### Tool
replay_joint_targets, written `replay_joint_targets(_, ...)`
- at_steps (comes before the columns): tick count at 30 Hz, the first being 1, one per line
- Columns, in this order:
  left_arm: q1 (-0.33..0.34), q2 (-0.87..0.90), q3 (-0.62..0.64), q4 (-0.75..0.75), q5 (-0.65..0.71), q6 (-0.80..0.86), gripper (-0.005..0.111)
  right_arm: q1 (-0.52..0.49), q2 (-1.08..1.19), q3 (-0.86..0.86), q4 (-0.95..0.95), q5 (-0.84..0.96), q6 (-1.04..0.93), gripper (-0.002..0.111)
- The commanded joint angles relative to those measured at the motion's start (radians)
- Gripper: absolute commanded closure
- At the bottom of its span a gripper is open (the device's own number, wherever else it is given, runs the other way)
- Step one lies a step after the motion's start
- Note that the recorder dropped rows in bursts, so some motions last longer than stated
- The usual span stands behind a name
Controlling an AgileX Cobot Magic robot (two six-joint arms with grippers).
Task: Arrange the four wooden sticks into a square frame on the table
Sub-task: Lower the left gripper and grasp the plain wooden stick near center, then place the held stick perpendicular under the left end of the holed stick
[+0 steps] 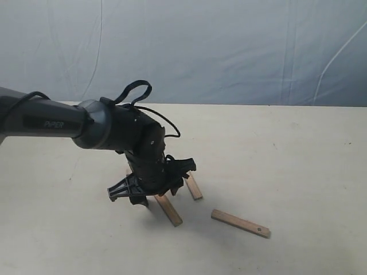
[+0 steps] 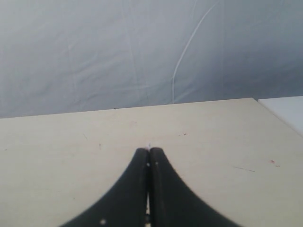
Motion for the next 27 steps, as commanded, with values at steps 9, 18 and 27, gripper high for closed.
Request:
replay_joint_targets(9,-0.004,0.04,-0.006,0.045,0.032,0.043,0.101,0.003,-0.003,-0.003,0.002,-0.008,0.001,0.109)
replay_joint_targets(18,0.042,-0.109,-0.006,0.122,0.128,0.125,0.106,0.003,-0.003,-0.003,0.002,-0.005,0.001,0.109)
replay_joint_targets(27,0.138,-0.123,-0.006,0.053,0.076,0.309,0.106,0.003,-0.003,-0.003,0.002,-0.005,0.001,0.109)
